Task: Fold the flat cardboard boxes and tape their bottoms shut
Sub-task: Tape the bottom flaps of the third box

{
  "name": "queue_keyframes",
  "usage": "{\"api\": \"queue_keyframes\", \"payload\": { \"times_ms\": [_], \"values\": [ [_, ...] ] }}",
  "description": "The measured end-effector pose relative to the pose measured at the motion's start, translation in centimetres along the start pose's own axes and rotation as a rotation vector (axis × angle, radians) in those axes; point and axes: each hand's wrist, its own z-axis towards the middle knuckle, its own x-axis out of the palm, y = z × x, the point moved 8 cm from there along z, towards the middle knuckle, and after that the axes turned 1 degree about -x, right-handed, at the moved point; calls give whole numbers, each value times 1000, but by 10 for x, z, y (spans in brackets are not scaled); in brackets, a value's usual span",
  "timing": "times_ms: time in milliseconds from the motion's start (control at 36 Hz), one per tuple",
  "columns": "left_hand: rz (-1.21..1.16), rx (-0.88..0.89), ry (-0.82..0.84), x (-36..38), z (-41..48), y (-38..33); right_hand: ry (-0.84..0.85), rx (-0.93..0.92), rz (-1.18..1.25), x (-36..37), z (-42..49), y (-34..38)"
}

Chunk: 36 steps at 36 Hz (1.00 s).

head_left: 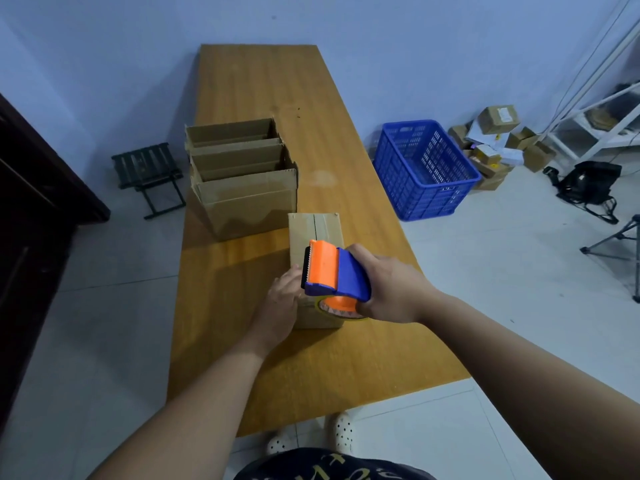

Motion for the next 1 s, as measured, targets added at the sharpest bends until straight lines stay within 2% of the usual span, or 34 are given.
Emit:
{"api": "queue_keyframes", "payload": {
  "times_ms": [83,361,556,722,1000],
  "values": [
    [59,73,-1,3,3,7,-12,-7,-52,-4,0,-4],
    [142,108,41,10,7,8,64,0,-143,-7,-7,-27],
    [136,33,109,15,10,14,120,46,-216,-5,-10,-44],
    [93,-28,104,16,11,15,85,168,-137,5,-15,-72],
    [78,92,41,13,10,12,48,163,18,22,-17,-88]
  ]
}}
